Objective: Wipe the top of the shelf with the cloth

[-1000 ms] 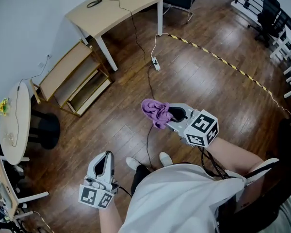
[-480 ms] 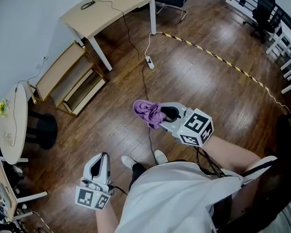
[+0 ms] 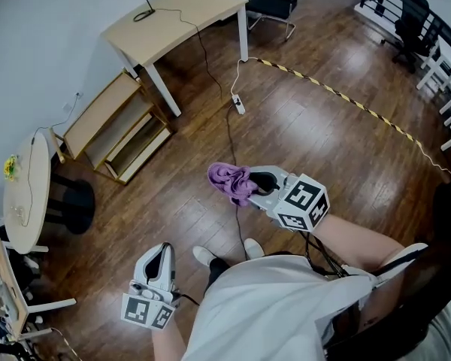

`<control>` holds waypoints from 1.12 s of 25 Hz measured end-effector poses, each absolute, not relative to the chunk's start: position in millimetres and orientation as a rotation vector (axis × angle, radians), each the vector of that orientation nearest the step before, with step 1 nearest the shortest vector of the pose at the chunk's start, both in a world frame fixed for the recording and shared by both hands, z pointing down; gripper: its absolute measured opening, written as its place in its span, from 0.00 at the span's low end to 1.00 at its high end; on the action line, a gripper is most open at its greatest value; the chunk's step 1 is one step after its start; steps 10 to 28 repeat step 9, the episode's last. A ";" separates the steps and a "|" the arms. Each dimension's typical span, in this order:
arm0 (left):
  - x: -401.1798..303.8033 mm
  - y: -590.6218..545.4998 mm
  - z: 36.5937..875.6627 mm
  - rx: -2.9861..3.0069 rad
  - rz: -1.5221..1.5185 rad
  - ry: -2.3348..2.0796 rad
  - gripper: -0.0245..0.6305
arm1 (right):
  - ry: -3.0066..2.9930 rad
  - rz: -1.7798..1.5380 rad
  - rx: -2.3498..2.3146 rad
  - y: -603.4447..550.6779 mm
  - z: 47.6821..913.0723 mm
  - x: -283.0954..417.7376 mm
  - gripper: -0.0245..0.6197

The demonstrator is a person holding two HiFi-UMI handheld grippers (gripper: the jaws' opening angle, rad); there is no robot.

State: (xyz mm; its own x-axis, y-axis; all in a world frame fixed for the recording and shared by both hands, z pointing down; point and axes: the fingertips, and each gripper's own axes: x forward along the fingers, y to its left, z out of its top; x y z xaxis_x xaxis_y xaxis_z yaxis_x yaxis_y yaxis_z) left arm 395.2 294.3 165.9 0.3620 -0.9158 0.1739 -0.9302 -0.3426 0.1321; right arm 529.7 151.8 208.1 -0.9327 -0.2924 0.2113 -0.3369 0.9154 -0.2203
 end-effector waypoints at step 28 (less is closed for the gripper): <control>385.5 297.1 161.7 2.392 0.096 -1.697 0.07 | -2.898 0.386 0.464 150.7 208.3 522.3 0.20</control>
